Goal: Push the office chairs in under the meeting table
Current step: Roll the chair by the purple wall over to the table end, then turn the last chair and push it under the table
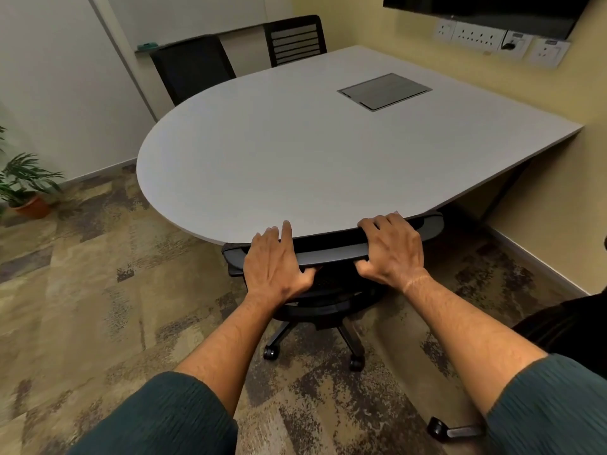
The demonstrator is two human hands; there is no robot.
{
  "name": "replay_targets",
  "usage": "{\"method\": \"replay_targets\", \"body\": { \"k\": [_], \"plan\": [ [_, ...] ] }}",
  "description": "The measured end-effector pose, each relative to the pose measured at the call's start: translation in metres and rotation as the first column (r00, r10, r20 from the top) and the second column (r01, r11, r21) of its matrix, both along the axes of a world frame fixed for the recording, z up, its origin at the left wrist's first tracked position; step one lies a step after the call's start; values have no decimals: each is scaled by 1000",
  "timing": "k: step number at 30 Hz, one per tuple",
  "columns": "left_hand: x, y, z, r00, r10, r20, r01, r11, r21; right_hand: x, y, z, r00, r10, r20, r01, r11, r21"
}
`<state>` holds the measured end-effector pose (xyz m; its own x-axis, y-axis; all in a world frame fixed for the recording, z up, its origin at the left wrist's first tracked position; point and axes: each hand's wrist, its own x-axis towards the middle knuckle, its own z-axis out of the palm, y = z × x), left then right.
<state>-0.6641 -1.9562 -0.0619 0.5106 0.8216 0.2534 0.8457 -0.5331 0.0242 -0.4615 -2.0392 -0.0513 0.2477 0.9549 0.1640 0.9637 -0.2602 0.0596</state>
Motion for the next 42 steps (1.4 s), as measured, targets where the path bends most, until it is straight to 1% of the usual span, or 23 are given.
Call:
{"method": "replay_targets", "body": {
  "k": [5, 8, 16, 21, 26, 29, 32, 34, 36, 39, 42],
  "plan": [
    [4, 16, -4, 1000, -27, 16, 27, 1000, 1, 3, 11, -1, 1000, -20, 14, 19, 1000, 19],
    [7, 26, -4, 999, -47, -5, 46, 998, -40, 5, 18, -2, 999, -20, 31, 19, 1000, 20],
    [15, 51, -4, 997, -70, -27, 68, 996, -61, 12, 39, -4, 999, -38, 34, 37, 999, 34],
    [15, 61, -5, 996, -83, -22, 82, 995, -51, 15, 47, -8, 999, -39, 26, 37, 998, 44],
    [15, 58, -6, 995, -96, 0, 96, 993, -64, 14, 42, -7, 999, -35, 38, 34, 999, 22],
    [12, 55, -6, 994, -106, -11, 105, 991, -85, 12, 37, -5, 999, -22, 33, 22, 1000, -12],
    [7, 55, -4, 992, -126, -21, 123, 988, -93, 9, 30, 1, 1000, 0, -7, 0, 1000, -25],
    [4, 56, -2, 983, -180, -40, 176, 979, -101, 5, 21, 6, 996, 1, -88, 0, 1000, 1],
    [4, 56, 2, 962, -271, -16, 268, 957, -108, 5, 9, 12, 989, -28, -143, 33, 999, 35],
    [18, 55, 15, 915, -400, 50, 403, 909, -104, 8, -10, 23, 981, -107, -161, 124, 988, 94],
    [45, 48, 28, 851, -514, 105, 523, 847, -98, 17, -29, 36, 962, -214, -170, 244, 953, 180]
  ]
}}
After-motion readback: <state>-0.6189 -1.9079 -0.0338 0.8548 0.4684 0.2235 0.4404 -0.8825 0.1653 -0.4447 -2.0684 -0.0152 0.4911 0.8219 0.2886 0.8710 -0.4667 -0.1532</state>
